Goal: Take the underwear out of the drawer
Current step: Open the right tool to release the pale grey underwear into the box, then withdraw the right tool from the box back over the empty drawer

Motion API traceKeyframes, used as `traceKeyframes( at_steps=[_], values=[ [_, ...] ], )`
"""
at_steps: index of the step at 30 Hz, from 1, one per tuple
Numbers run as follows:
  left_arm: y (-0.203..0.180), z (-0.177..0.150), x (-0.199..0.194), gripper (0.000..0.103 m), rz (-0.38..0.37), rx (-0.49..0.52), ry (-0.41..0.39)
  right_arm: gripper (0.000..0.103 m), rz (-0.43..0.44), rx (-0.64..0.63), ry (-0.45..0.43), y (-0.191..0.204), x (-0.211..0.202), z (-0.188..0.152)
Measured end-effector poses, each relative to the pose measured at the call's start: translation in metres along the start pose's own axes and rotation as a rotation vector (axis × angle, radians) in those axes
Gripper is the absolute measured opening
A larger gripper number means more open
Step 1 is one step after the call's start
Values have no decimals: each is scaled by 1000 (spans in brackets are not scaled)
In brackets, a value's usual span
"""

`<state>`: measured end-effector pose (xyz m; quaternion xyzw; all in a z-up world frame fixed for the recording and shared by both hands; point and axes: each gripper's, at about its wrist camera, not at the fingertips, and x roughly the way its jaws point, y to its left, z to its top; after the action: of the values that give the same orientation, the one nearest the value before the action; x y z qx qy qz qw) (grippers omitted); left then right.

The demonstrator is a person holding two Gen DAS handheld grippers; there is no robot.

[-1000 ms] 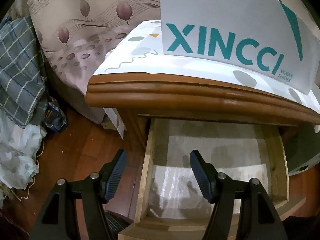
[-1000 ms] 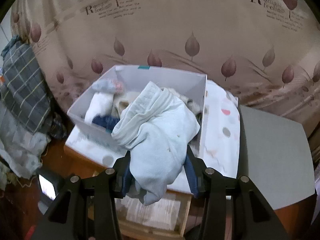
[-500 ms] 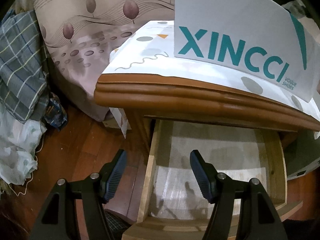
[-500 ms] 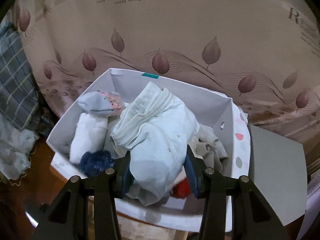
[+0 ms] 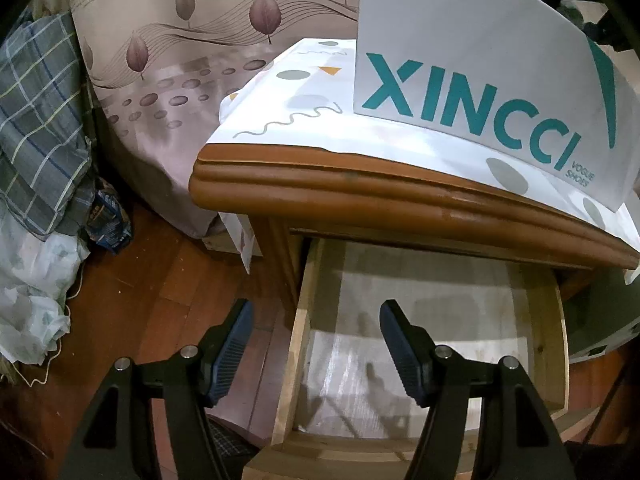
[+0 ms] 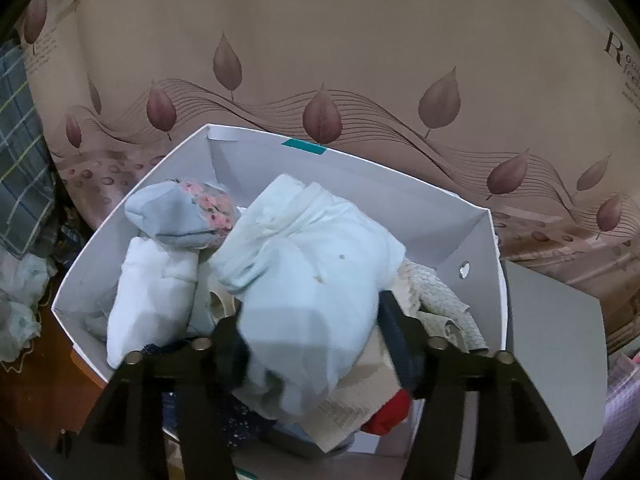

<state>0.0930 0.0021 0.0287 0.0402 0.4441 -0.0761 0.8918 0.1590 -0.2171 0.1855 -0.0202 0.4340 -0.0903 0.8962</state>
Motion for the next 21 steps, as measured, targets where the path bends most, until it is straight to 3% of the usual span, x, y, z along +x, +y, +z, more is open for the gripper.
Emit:
traceKeyframes(
  at_steps=[7, 15, 21],
  values=[
    [-3, -1, 0, 67, -1, 11, -2, 89, -14, -28, -36, 5, -15, -2],
    [-8, -3, 1, 67, 4, 31, 0, 98, 30, -3, -110, 0, -64, -9],
    [-12, -5, 3, 67, 10, 53, 4, 102, 76, 4, -178, -3, -108, -46]
  ],
)
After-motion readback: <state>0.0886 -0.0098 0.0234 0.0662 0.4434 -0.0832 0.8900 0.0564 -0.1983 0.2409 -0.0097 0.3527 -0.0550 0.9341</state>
